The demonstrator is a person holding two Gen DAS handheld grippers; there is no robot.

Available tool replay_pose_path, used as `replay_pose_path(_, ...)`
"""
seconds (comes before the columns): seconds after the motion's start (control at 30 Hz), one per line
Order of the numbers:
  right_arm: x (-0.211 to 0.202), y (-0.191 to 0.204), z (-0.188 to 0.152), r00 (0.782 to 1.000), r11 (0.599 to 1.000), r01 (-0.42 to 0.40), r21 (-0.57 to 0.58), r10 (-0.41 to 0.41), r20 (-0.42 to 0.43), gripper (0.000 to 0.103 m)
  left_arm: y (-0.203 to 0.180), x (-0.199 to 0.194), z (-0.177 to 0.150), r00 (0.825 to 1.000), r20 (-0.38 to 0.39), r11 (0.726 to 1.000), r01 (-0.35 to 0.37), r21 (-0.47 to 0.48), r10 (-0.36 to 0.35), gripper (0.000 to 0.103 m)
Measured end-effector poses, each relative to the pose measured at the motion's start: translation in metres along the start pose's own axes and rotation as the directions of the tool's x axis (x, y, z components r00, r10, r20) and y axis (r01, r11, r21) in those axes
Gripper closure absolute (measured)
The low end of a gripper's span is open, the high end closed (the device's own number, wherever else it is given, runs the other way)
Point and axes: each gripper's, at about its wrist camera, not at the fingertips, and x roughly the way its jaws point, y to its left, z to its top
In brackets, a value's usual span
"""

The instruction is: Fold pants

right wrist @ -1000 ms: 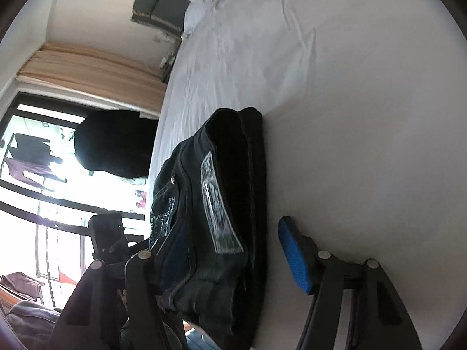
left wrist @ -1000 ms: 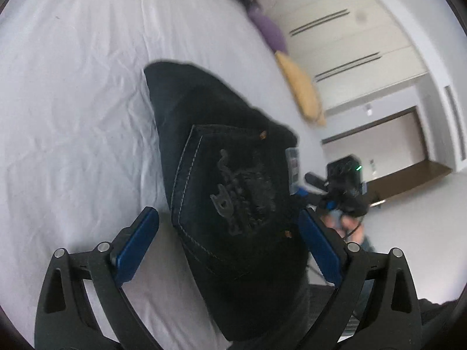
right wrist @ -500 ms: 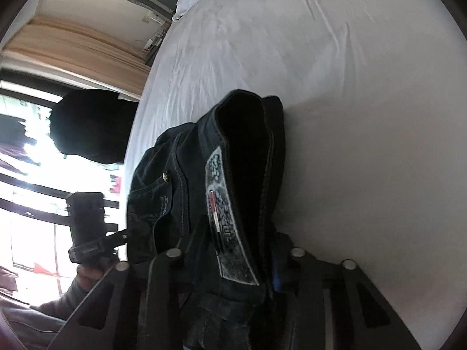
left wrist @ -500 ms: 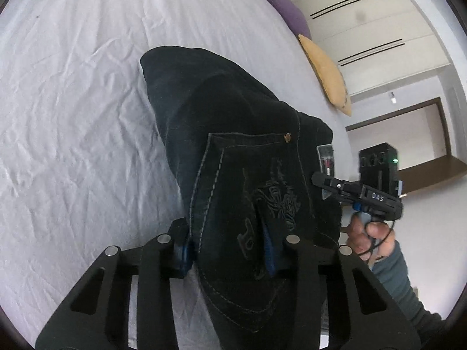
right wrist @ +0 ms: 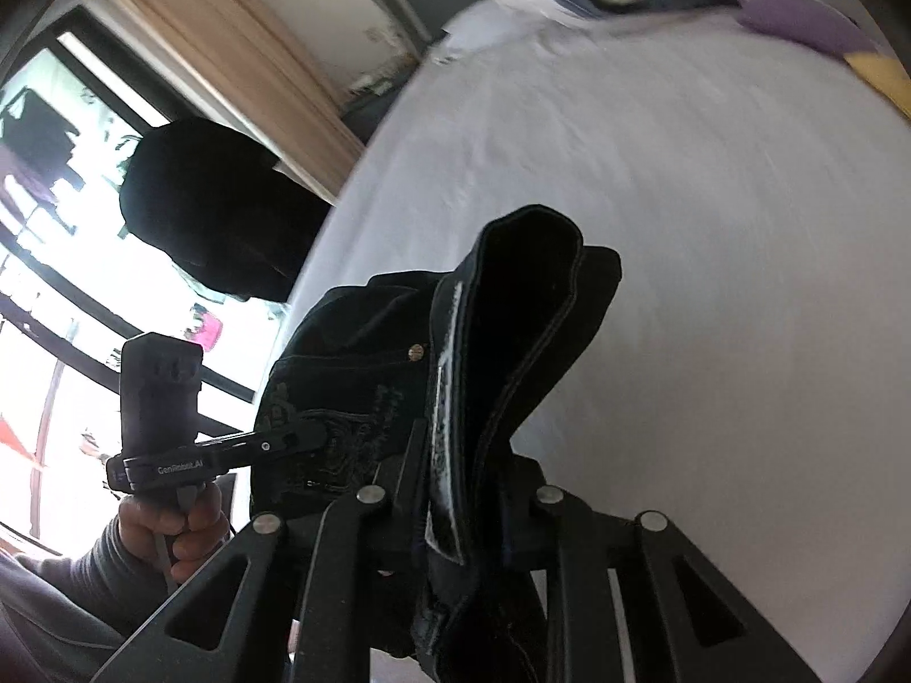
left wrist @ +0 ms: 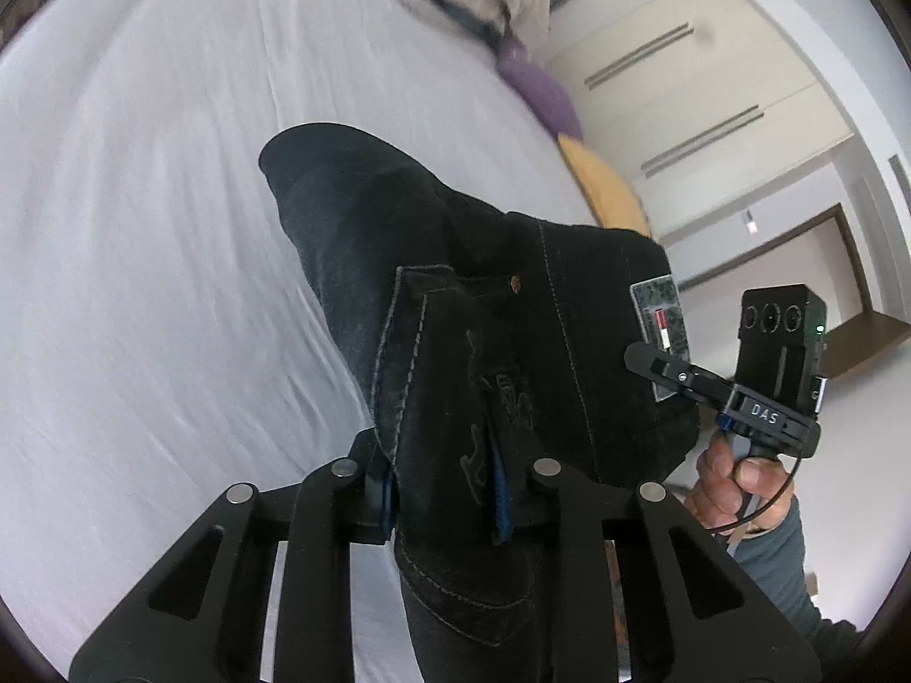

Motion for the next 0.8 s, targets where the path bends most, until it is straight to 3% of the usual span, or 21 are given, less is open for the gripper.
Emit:
replay_pose_path(0.2,0.055,0.012,0.065,0.997,0.997,-0.079,-0.009,0.08,0.02,0.083,0.033,-0.033,0.067,0.99,0.086,0.993,-0.112,0.024,0.11,0.081)
replay_pose_path(0.4,0.128,-0.003,0.109,0.99,0.989,-0.14,0.042,0.141,-0.023,0.083,0.085,-0.017,0.112,0.985,0.082,0.988,-0.154,0.02,0.152,0.081)
replay_pose_path(0.53,0.167,-0.049,0.107,0.98,0.972,-0.162,0.168,0.178,-0.086,0.081,0.142,0.017,0.124,0.993,0.018,0.993,-0.113,-0.03,0.114,0.079)
replay_pose_path(0.6,0.185,-0.073,0.095,0.977,0.962,-0.152,0.227,0.181,-0.114,0.074,0.165,0.033,0.12,0.992,0.001,0.99,-0.128,-0.058,0.129,0.072)
replay_pose_path(0.7,0.193,-0.099,0.08,0.952,0.909,-0.268,0.32,0.3,-0.054,0.071,0.182,0.035,0.113,0.996,0.039,0.994,-0.079,-0.082,0.082,0.065)
replay_pose_path(0.8,0.188,-0.099,0.072,0.946,0.9,-0.3,0.316,0.323,-0.023,0.065,0.177,0.032,0.113,0.993,0.041,0.992,-0.111,-0.052,0.113,0.061)
